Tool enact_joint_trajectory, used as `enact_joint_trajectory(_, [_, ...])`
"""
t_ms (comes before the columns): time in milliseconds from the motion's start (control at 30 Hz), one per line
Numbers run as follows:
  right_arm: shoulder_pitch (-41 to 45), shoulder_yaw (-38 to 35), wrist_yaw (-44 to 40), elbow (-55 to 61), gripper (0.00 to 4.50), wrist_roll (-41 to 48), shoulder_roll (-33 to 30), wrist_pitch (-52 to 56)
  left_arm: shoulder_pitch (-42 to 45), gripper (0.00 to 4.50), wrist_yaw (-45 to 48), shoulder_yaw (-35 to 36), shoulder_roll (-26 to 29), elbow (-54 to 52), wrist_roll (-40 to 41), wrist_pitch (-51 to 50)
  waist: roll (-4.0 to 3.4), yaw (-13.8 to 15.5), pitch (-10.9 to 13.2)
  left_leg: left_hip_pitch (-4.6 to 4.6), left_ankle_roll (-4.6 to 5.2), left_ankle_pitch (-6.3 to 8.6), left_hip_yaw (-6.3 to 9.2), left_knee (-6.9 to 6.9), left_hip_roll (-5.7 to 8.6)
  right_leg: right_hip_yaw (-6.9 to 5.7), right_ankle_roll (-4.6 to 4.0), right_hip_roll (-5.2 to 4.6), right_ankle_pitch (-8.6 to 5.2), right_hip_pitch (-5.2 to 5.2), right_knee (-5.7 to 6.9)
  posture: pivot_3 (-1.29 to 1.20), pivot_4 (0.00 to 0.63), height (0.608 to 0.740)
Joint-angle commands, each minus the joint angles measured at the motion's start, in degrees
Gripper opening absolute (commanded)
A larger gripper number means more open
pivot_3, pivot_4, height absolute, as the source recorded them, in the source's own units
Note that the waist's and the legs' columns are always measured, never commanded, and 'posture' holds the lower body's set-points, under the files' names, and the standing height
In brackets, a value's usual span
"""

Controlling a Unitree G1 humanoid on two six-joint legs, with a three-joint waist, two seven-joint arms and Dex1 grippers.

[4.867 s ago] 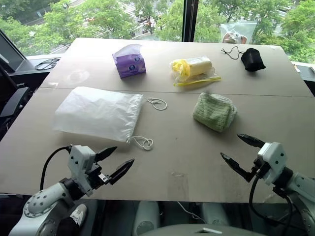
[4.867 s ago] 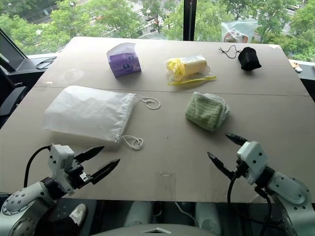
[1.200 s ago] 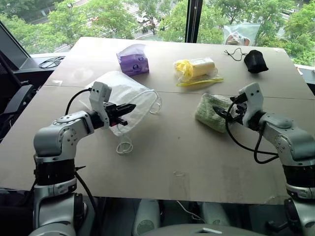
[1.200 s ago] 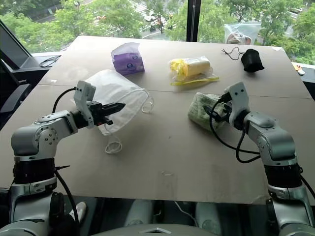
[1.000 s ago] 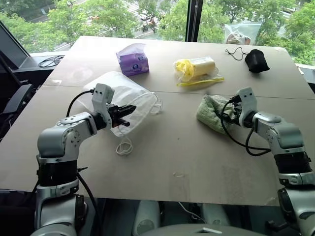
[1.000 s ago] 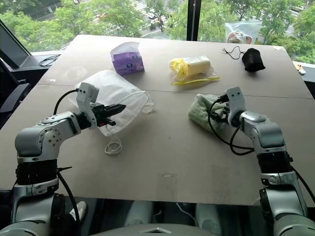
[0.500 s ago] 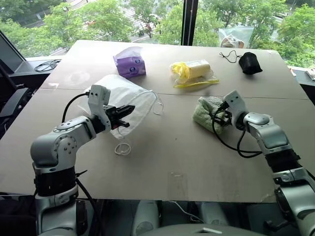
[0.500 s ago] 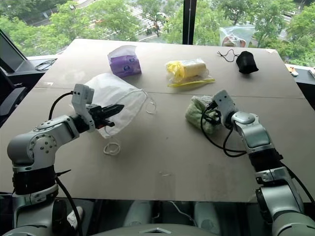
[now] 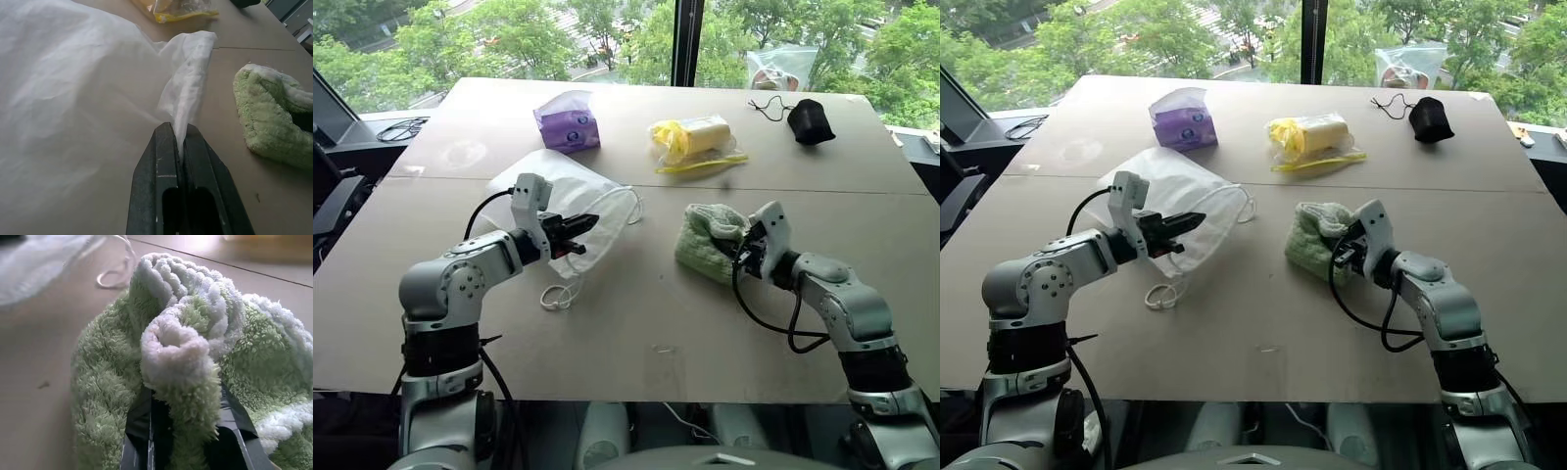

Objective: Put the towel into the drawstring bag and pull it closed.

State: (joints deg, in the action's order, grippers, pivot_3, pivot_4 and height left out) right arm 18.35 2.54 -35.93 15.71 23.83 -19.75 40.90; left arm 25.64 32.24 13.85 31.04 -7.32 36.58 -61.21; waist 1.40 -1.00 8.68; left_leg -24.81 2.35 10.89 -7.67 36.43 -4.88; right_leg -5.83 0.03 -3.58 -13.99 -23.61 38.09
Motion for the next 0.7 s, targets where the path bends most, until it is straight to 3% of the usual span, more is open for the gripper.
enact_joint_trajectory(33, [-0.2,1.1,-1.0,8.4,0.02,3.0,-1.5,2.4,0.8,0.00,1.1,-0.5,1.0,-0.7,0.3,1.3,-0.04,0.2,0.0,0.00,0.00,0.00,0.00,0.00,0.02,-0.01,0.01,0.00,0.00,0.00,0.00,0.00,0.150,0.740])
enact_joint_trajectory(167, [-0.2,9.4,1.4,4.9,0.02,-7.5,-5.9,-2.0,0.8,0.00,1.7,-1.6,1.8,-0.3,-0.8,2.4,-0.04,0.3,0.0,-0.01,0.03,0.01,-0.02,0.00,0.12,-0.03,0.07,-0.04,-0.04,0.01,-0.06,0.00,0.150,0.740])
enact_joint_trajectory(267, [-1.0,10.1,2.7,1.5,1.16,-9.7,-5.7,-4.3,0.5,0.00,2.1,-2.2,2.1,-0.7,-1.3,3.3,-0.03,0.4,0.0,-0.04,0.03,0.01,-0.02,0.00,0.17,-0.03,0.07,-0.07,-0.04,-0.01,-0.06,0.00,0.150,0.740])
enact_joint_trajectory(333, [-1.5,10.1,3.9,0.8,2.19,-11.6,-6.0,-5.2,0.3,0.00,2.0,-2.2,2.1,-1.1,-1.3,3.6,-0.03,0.4,0.0,-0.06,0.03,0.01,0.00,0.00,0.17,-0.05,0.06,-0.07,-0.04,-0.01,-0.06,0.00,0.150,0.740])
enact_joint_trajectory(500, [-2.2,7.1,4.6,6.1,4.24,-11.3,-6.5,-6.0,-0.4,0.00,1.9,-1.4,2.2,-1.8,-0.8,3.9,-0.03,0.3,0.0,-0.06,0.02,0.01,0.00,0.00,0.13,-0.04,0.08,-0.06,-0.05,-0.02,-0.06,0.00,0.150,0.740])
enact_joint_trajectory(533, [-2.2,6.9,4.9,6.9,4.45,-11.9,-6.9,-6.1,-0.6,0.00,1.8,-1.1,2.0,-1.9,-0.5,3.8,-0.03,0.3,0.0,-0.06,0.02,0.01,0.00,0.00,0.13,-0.03,0.08,-0.06,-0.05,-0.03,-0.06,0.00,0.150,0.740])
enact_joint_trajectory(700, [-0.5,7.6,6.3,4.1,4.45,-15.1,-8.4,-4.4,-0.3,0.00,1.4,-0.6,1.4,-2.5,0.8,3.3,-0.02,0.4,0.0,-0.06,0.02,0.01,0.00,0.00,0.12,-0.03,0.11,-0.07,-0.06,-0.03,-0.07,0.00,0.150,0.740])
